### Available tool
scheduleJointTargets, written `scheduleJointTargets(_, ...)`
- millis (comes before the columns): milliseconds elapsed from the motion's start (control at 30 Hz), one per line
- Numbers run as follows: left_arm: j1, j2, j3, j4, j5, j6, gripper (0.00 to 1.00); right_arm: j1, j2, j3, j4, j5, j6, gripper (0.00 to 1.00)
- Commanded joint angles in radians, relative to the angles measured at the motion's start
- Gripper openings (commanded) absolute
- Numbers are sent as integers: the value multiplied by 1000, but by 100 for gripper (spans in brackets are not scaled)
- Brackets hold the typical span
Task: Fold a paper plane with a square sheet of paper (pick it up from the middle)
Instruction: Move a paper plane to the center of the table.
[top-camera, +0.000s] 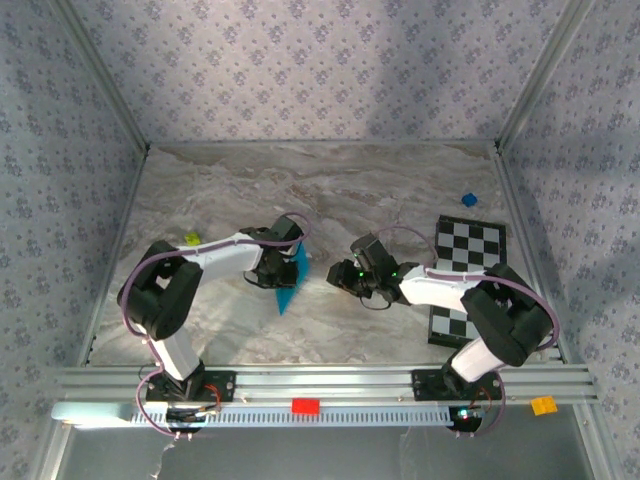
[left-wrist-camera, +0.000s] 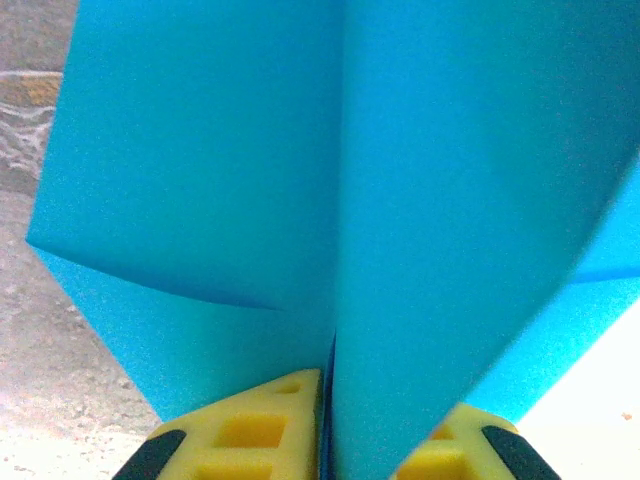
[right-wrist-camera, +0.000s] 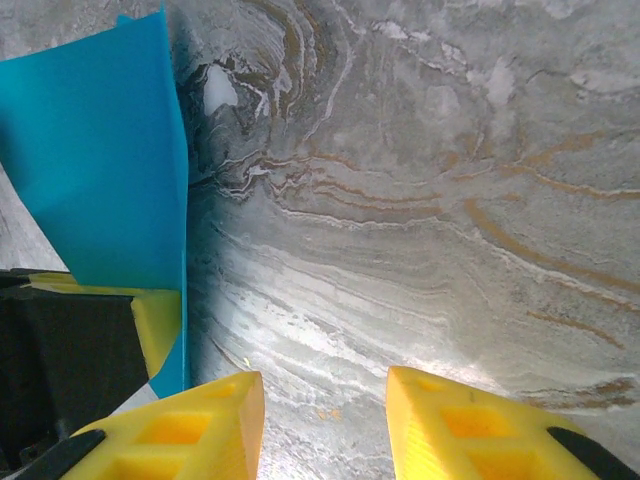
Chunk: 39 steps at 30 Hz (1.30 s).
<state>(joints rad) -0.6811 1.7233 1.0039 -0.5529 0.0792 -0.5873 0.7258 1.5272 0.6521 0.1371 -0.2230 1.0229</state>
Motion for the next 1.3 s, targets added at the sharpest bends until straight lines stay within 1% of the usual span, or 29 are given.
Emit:
scheduleJointTargets(0,-10,31,-1,-23,-24,-11,15,-5,-18,-11,-9,15,-12,38)
scheduleJointTargets(433,-21,50,-46,36,-44,-70,15,-6,-23,18,-7,41,-28,39)
scheduleJointTargets(833,-32,87,-29,57,-62,-106,17,-11,-107,17,-112,109,-49,40)
scheduleJointTargets(900,-38,94,-23,64,-73,-114,17,-7,-143,10,-137,137,-55,40)
scheduleJointTargets(1067,-42,88,-33,59,-104,-118,17,-7,-244,-49,-137,230,-49,47)
scheduleJointTargets(1167,-43,99,-33,57,-110,-123,19,-17,-285,-54,-178,278,-59,48)
scheduleJointTargets(1267,-41,109,-28,49,-115,-133,19,-34,-312,-56,-214,298,-74,48)
